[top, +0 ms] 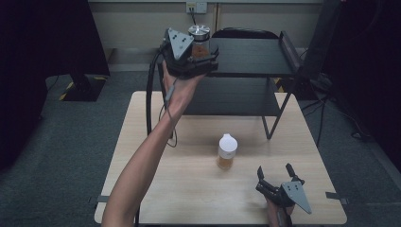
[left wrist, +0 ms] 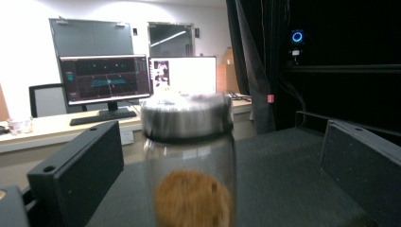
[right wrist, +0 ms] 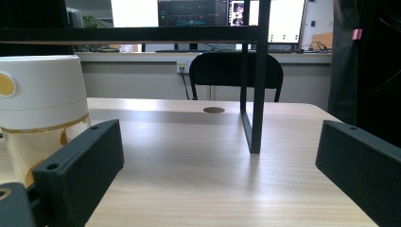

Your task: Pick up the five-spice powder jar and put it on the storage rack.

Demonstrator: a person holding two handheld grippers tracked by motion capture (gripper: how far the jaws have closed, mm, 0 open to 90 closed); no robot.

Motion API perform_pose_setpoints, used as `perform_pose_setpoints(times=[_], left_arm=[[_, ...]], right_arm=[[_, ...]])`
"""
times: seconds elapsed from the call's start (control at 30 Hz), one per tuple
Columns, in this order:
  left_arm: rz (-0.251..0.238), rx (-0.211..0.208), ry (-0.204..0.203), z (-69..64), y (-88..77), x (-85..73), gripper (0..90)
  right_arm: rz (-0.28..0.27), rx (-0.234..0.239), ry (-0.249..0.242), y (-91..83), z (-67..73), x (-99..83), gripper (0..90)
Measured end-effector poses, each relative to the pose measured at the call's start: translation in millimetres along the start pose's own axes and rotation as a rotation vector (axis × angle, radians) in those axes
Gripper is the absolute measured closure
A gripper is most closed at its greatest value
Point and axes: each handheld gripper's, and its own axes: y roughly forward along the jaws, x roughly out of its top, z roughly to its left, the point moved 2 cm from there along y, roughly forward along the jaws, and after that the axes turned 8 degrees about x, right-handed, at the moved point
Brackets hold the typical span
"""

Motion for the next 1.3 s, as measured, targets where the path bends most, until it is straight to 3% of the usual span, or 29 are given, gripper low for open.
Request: perform_pose_setpoints(times=[0.2,0.4,0.5,0.57,0.7,0.83,0.9,1.13,1.3], left_arm=[[0.011,0.004,-0.031,12.9,-29.3,-17.8,0.0],[0.001,0.036,-0.009,15.7,-51.6,-37.2,0.0],[0.008,0.035,-0.04,16.4,-61.9,-49.9,0.0],[0.01,0.024,-0.062,16.0,-71.3,-65.2,0.0],[0.039,0.027,-0.055,11.4,-90.6,-100.9,0.0],[0.055,0.078,-0.095,4.7,-108.0,-131.8,0.0],[0.065,0.095,-0.107,1.1,-115.1,-143.5,0.0],[0.088,0.127,-0.08,-10.8,-137.1,-178.5,0.0],[0.104,0.139,-0.118,-10.2,-152.2,-198.7,0.0]], right_arm=[[0.0,0.0,0.001,0.0,0.1,0.0,0.2],[0.0,0.0,0.001,0.0,0.2,0.0,0.2],[0.0,-0.001,0.001,-0.1,0.2,0.0,0.2],[0.0,-0.001,0.001,0.0,0.3,0.0,0.2],[0.0,-0.002,0.0,0.0,0.4,0.0,0.2],[0.0,-0.002,0.001,0.0,0.3,0.0,0.2],[0.0,-0.002,0.0,0.0,0.4,0.0,0.2],[0.0,-0.002,0.0,-0.1,0.4,0.0,0.2],[0.0,-0.002,0.0,0.0,0.5,0.0,0.2]])
